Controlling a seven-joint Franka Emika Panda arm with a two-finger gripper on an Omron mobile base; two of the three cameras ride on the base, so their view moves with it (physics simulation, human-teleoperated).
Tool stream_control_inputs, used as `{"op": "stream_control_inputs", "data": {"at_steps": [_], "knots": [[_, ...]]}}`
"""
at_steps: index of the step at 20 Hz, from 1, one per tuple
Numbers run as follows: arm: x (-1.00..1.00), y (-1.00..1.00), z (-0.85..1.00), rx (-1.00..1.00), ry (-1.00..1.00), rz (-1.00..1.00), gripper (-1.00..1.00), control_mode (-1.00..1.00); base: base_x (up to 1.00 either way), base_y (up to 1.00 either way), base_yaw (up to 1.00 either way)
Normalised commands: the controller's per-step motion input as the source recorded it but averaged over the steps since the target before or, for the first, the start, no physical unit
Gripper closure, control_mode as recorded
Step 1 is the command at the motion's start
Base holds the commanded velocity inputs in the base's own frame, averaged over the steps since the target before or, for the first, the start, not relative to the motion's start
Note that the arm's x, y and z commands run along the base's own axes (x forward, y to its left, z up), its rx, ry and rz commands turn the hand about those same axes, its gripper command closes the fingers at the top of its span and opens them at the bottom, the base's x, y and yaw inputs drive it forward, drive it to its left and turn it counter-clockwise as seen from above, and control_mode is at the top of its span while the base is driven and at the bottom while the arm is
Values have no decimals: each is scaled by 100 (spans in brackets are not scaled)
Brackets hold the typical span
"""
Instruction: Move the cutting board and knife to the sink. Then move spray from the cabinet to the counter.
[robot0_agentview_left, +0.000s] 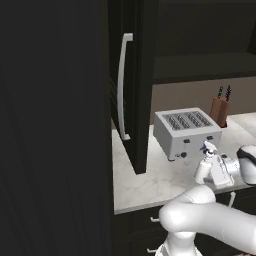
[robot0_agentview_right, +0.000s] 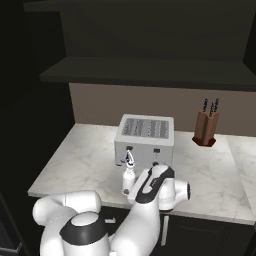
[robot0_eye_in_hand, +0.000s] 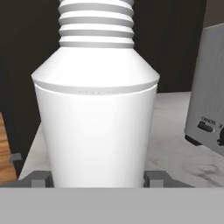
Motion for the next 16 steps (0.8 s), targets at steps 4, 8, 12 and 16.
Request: {"op": "stream_control_inputs", "data": {"at_steps": [4, 8, 12, 16], "knots": [[-13, 0, -22, -2, -17, 0, 100, -100, 0, 0, 0], [-1, 0, -15, -4, -8, -2, 100, -100, 0, 0, 0], [3, 0, -9, -6, 0, -2, 100, -100, 0, 0, 0], [3, 1, -8, -6, 0, -3, 100, -100, 0, 0, 0]]}}
